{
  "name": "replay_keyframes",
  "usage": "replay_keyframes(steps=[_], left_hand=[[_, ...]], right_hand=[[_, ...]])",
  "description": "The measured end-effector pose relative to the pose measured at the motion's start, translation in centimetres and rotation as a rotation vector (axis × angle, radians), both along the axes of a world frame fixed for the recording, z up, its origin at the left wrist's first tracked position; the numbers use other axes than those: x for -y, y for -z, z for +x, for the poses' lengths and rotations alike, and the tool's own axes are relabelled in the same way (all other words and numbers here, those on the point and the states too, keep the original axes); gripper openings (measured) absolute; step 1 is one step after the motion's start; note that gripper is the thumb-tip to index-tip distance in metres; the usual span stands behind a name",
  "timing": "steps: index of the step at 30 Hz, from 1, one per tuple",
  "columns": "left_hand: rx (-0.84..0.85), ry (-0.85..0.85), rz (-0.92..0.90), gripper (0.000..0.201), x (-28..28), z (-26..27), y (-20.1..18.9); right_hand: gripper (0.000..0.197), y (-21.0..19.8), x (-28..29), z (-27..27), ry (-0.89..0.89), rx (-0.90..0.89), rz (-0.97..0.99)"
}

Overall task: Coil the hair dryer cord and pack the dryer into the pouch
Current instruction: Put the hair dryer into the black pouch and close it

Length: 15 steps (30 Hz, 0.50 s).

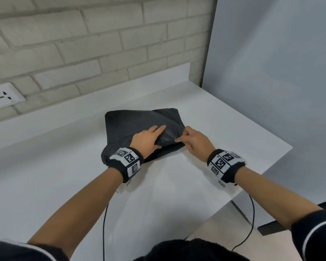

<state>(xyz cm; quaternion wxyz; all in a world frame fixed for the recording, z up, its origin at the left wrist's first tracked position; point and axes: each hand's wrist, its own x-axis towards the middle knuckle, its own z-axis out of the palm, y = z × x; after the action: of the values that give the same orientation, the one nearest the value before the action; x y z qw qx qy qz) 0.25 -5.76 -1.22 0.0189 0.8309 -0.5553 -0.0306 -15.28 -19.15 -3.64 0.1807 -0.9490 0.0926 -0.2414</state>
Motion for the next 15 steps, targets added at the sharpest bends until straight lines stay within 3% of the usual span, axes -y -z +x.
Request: replay_keyframes(steps=[4,6,8,11,13,15], left_hand=[[-0.014,-0.106,-0.105,0.051,-0.9,-0.1,0.6],[-0.006,-0.127,-0.154,0.035,-1.9,0.1,0.9],[-0.022,-0.158,-0.200,0.021,-3.3,0.7,1.0],[-0.038,-0.227,-0.249,0.016,-5.6,1.9,0.8],[-0.044,-0.236,-0.265,0.017,-6.7,2.4,0.8],[-0.071,-0.230,-0.203,0.021,-7.3,2.7,1.1]], right_hand=[[0.021,0.4,-0.1,0.1,-0.015,0.020,0.010],[0.025,0.3,-0.4,0.0,0.038,-0.019,0.159],[0.039,0.2,-0.6,-0.3,0.205,-0.010,0.455],[0.046,-0.2,0.0,-0.3,0.501,-0.088,1.003],[0.041,-0.6,0.5,-0.4,0.513,-0.179,1.303],[0.040,-0.7,0.7,-0.5,0.467,-0.220,1.417]])
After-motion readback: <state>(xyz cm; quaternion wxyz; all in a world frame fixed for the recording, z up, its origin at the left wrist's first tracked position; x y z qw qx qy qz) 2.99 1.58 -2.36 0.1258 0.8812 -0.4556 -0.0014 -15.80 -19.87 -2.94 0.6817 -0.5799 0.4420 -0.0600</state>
